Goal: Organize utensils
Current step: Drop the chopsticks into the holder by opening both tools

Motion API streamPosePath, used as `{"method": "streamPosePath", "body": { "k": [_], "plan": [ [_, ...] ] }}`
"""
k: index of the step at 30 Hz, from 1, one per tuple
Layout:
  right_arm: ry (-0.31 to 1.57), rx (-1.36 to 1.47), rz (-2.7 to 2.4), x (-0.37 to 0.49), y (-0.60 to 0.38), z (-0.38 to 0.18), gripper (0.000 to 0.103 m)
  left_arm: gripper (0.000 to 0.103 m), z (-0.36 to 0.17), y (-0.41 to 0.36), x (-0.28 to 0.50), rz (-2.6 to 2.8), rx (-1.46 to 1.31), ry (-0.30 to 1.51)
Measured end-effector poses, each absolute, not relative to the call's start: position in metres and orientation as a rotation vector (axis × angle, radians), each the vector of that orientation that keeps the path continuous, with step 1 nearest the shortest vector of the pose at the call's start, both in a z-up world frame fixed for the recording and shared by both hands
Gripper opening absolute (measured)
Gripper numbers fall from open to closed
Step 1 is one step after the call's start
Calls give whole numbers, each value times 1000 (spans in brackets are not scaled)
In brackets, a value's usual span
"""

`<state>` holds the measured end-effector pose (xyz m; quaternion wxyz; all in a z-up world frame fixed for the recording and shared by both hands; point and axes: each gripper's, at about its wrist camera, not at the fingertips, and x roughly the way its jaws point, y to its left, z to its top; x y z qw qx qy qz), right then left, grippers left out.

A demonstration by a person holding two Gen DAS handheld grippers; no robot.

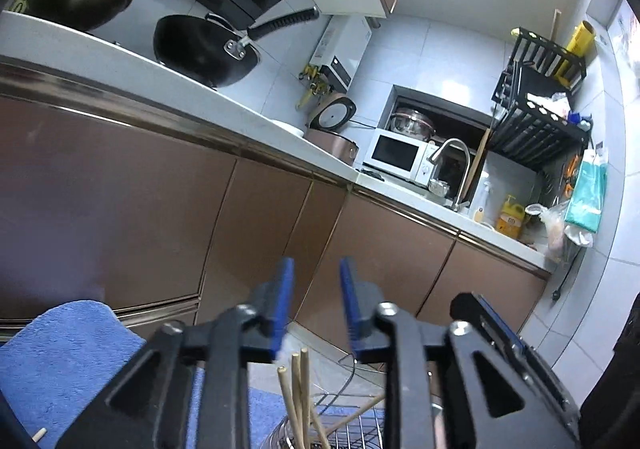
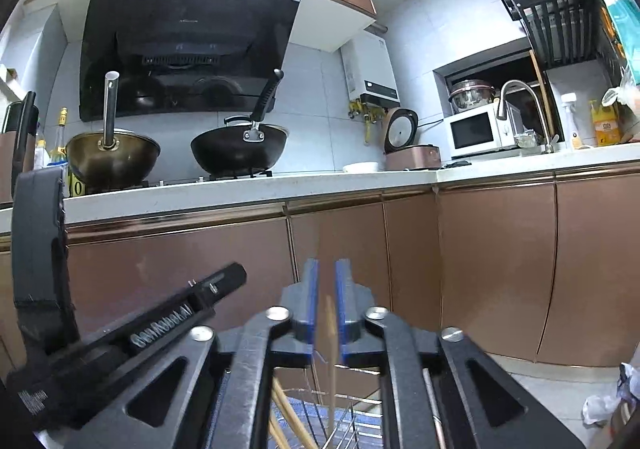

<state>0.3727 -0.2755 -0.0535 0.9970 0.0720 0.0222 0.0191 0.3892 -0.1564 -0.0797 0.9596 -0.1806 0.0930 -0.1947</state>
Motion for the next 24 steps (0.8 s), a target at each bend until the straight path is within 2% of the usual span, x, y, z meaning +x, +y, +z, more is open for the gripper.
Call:
{"method": "streamPosePath", "body": {
  "k": [1, 5, 7, 12, 19, 24],
  "plan": [
    [47, 146, 36, 369, -276, -52, 22, 28, -76, -153, 385, -391, -365, 190],
    [83, 153, 4, 353, -275, -40, 27, 35, -63, -132, 360, -350, -331, 200],
    [118, 157, -17, 344, -272, -34, 35, 38, -60, -122, 345, -322, -300, 213],
    [209, 120, -130, 312, -255, -20, 37, 38, -56, -95, 309, -270, -246, 282],
    [259, 57, -202, 261, -227, -9, 46, 38, -55, -68, 257, -208, -203, 333],
    [277, 39, -209, 232, -214, -1, 49, 40, -56, -55, 225, -175, -178, 356]
  ]
}}
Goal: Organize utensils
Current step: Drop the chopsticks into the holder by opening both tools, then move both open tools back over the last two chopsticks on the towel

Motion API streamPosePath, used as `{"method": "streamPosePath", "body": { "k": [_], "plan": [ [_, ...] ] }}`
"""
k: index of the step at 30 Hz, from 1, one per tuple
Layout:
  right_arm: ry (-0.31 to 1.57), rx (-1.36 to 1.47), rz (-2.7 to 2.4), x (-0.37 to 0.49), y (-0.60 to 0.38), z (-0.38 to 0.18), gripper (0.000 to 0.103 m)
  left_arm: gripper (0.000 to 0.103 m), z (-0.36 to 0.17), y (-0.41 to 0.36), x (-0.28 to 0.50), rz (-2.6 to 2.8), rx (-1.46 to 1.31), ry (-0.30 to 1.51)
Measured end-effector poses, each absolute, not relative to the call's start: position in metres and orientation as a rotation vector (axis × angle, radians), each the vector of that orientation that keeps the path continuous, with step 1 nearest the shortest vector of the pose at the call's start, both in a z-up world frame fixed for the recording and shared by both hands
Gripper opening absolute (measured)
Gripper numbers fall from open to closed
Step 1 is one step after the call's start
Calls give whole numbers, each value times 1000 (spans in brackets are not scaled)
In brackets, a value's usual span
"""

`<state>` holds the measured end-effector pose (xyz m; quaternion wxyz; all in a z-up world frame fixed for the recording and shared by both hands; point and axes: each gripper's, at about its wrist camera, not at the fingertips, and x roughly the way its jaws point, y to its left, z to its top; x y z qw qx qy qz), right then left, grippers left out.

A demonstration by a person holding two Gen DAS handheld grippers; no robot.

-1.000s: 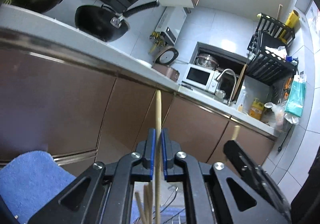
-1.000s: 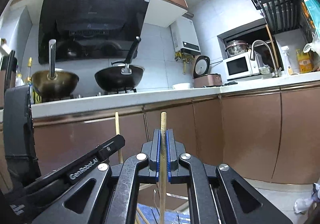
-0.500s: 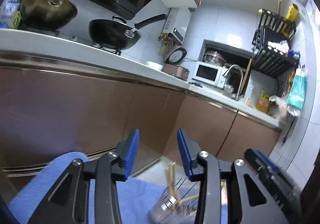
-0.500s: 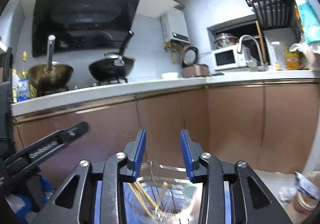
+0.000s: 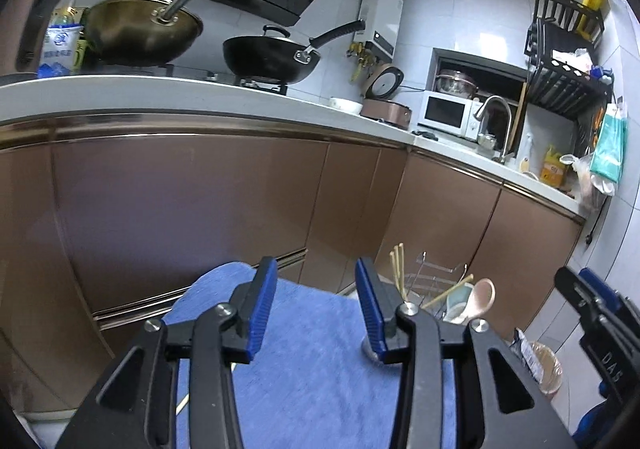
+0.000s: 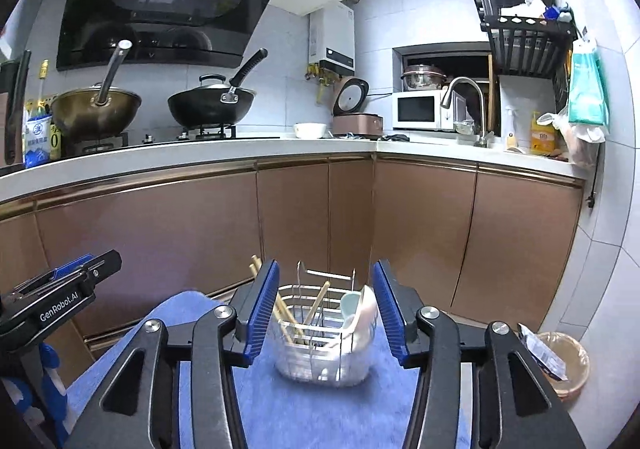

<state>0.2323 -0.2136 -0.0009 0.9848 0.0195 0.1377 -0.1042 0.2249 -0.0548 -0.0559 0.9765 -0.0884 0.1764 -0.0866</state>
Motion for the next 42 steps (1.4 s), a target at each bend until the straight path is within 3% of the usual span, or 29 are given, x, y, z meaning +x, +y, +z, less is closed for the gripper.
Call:
{"method": "streamPosePath", "body": {
  "k": [15, 28, 39, 42],
  "plan": [
    [346, 0, -216, 175, -197, -1, 50, 43, -53, -39, 164, -145, -144, 385],
    [367, -36, -205, 162, -185, -3, 50, 43, -55, -21, 162, -143, -104, 413],
    [631, 69, 114, 235, -156, -51, 50, 43, -103, 50, 241, -131, -24, 702],
    [729, 113, 210, 268, -140, -73, 42, 43, -127, 56, 265, -183, -12, 798]
  ]
}}
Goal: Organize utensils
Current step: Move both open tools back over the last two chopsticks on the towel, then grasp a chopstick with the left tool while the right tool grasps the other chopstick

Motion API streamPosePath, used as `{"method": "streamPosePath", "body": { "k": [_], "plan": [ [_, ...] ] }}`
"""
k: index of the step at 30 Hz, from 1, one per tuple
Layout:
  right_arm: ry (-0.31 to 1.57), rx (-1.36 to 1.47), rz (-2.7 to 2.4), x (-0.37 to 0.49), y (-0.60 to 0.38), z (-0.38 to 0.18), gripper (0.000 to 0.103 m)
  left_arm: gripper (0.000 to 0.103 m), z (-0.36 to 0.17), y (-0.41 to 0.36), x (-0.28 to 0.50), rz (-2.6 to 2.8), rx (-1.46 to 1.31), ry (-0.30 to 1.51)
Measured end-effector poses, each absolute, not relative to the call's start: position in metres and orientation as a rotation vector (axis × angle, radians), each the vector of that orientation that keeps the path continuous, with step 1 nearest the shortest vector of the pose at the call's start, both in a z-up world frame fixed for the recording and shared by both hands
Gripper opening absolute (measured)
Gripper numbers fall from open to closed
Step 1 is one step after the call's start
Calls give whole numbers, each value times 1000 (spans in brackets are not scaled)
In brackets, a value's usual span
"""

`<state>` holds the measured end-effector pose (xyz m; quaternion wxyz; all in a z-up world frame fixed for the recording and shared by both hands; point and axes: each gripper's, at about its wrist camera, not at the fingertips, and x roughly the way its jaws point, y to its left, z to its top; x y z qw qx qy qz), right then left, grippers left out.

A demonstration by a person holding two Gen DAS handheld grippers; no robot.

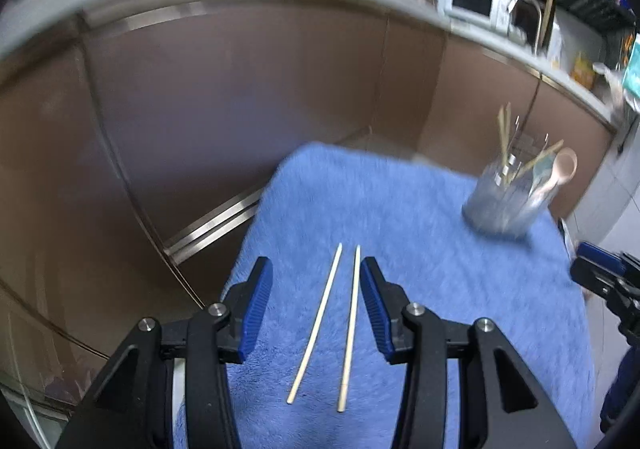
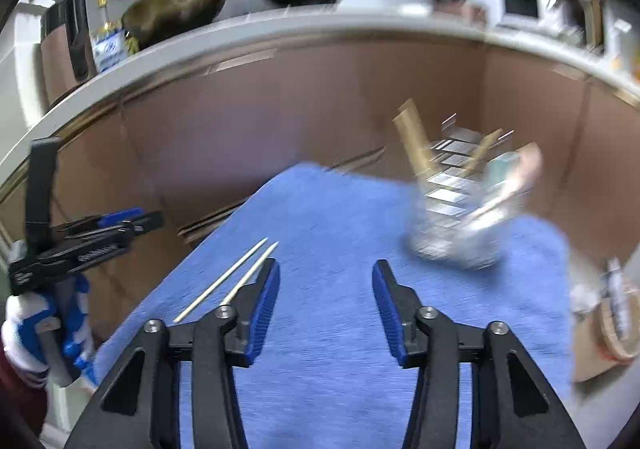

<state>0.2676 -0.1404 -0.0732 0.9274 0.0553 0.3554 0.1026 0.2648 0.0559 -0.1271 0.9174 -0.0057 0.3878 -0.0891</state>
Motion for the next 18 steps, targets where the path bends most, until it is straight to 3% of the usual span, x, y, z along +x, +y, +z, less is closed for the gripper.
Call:
{"method": "streamPosePath", "body": {
  "k": [4, 11, 18],
  "plan": [
    [854, 155, 308, 316, -120, -104, 32, 43, -163, 53, 299, -275, 13, 917],
    [982, 166, 361, 373, -97, -143, 27, 41, -209, 34, 344, -354, 65, 1048],
    [1068, 144, 386, 410, -77, -169, 26, 25, -240, 30, 369, -383, 118, 1139]
  ]
}}
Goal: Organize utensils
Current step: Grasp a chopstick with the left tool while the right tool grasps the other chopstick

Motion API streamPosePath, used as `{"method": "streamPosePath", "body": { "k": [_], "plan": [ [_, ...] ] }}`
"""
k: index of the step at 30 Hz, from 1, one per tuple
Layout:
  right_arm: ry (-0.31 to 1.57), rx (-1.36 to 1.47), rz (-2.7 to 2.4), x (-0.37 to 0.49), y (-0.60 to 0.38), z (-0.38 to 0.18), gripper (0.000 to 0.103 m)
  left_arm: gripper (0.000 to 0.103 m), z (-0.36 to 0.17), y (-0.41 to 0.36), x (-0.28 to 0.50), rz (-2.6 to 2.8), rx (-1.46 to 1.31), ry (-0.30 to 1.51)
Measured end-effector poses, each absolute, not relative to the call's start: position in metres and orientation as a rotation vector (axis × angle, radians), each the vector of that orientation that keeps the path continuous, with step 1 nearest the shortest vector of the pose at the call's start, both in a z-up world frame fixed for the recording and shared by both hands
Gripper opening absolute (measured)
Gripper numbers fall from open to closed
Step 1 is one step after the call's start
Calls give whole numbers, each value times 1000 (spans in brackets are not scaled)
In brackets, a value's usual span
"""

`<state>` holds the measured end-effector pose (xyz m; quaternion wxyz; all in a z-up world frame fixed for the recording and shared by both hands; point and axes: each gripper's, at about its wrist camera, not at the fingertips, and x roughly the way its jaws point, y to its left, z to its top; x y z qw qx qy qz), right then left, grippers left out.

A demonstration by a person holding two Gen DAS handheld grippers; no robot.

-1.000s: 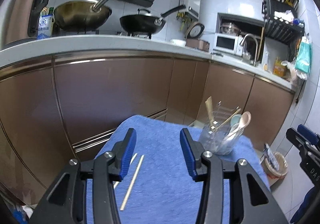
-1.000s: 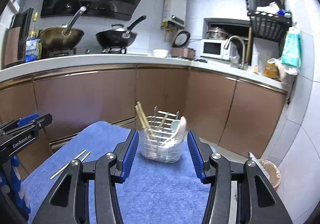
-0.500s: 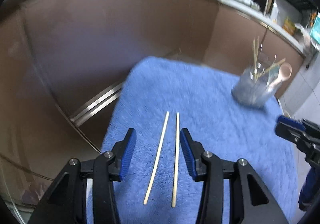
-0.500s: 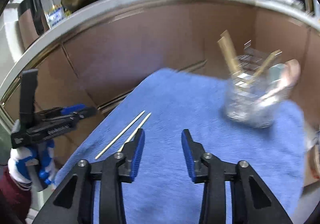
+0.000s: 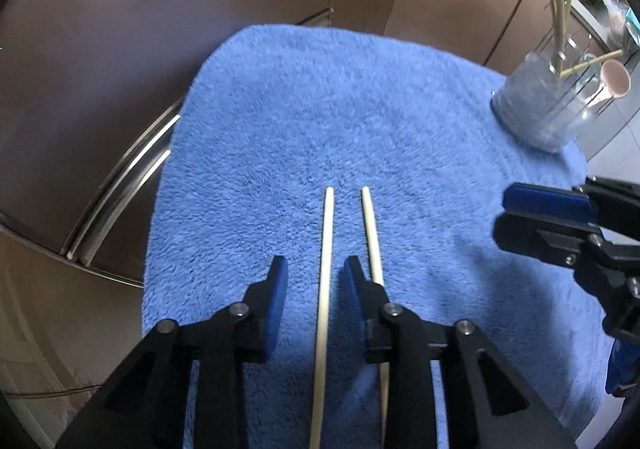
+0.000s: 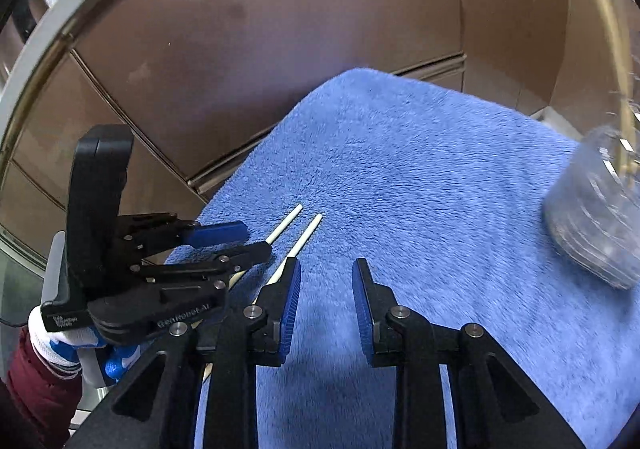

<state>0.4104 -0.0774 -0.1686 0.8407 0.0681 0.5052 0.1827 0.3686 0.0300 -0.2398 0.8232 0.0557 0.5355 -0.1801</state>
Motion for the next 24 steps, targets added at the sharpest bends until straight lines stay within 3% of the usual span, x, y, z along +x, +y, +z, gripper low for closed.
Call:
{"method": "streamPosePath", "body": {
  "k": [4, 8, 21, 24],
  "plan": [
    [1117, 127, 396, 428, -64, -184, 25, 21, -242, 32, 370, -403, 133, 1134],
    [1158, 125, 408, 443, -50, -196, 23, 6, -242, 41, 373, -409, 124, 1127],
    [1280, 33, 372, 473, -7, -218, 21, 5, -234, 79, 361, -429, -10, 1074],
    [1298, -34, 349, 478, 5, -220, 16, 5, -231, 89, 357, -426, -52, 1051]
  ]
}}
